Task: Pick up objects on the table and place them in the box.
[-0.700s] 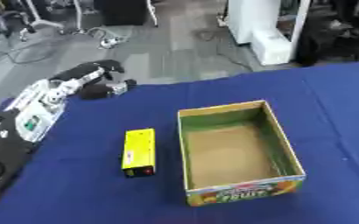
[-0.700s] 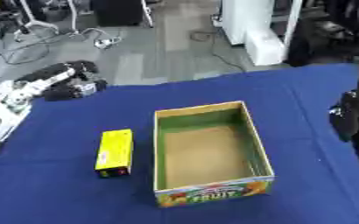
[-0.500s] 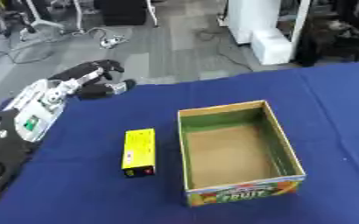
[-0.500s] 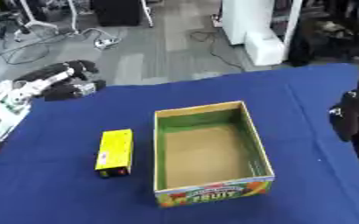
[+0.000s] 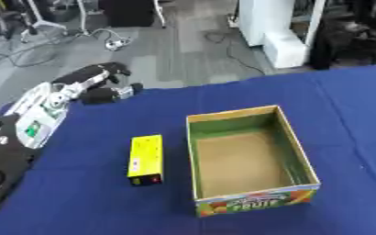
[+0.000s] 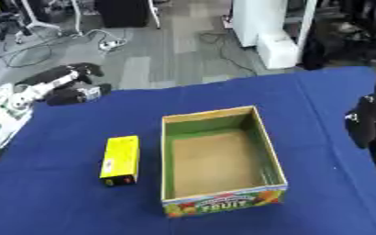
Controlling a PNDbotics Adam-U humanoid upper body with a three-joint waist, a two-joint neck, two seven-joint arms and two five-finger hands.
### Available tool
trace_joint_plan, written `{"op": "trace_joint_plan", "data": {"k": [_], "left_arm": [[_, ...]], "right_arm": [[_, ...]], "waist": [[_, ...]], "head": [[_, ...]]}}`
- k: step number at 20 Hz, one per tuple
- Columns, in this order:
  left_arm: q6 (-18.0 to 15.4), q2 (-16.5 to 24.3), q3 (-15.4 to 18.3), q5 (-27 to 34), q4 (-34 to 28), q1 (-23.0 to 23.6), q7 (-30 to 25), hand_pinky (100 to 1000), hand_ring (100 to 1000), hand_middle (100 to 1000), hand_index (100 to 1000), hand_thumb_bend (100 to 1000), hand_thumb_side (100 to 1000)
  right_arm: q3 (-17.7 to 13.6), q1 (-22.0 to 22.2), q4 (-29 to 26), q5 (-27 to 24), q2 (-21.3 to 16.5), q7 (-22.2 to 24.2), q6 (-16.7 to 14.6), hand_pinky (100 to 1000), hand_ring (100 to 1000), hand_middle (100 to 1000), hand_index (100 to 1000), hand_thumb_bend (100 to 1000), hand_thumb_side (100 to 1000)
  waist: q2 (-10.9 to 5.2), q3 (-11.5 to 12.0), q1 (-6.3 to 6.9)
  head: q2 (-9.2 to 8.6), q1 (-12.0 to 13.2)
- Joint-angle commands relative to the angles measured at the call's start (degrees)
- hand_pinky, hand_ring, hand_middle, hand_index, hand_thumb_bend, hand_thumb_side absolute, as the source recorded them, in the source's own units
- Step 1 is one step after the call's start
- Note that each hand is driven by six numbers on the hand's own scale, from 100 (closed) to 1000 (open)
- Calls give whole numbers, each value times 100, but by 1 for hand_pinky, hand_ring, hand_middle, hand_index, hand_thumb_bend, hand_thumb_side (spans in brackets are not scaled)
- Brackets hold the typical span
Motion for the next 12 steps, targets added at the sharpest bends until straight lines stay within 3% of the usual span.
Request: {"op": "trace_joint_plan", "data": {"k": [1,2,6,7,12], "left_arm": [[-589,276,7,-295,-138,-112,97,910,844,958,916,429,950],[-801,288,27,-488,-115,-123,178,951,852,940,896,486,885],[-1625,278,94,-1050,192,-158,438,970,864,942,900,514,835],[-1786,278,105,-1119,300,-169,417,967,863,942,899,513,853],[-2505,248,151,-981,782,-229,-114,975,858,941,910,515,746]], "right_arm": [[-55,-60,-75,-14,-130,3,-3,147,311,391,501,100,1000],[-55,-60,-75,-14,-129,5,-3,147,311,391,501,100,1000],[-59,-63,-75,-19,-132,10,-3,147,311,391,501,100,1000],[-60,-63,-75,-20,-133,11,-2,147,311,391,501,100,1000],[-65,-66,-75,-30,-136,9,-1,147,311,391,502,100,1000]], "waist": [[-61,7,-21],[-62,8,-22],[-67,7,-22],[-68,8,-22],[-71,4,-21]], "head": [[-45,-67],[-50,-88],[-61,-85],[-65,-70],[-79,-26]]}}
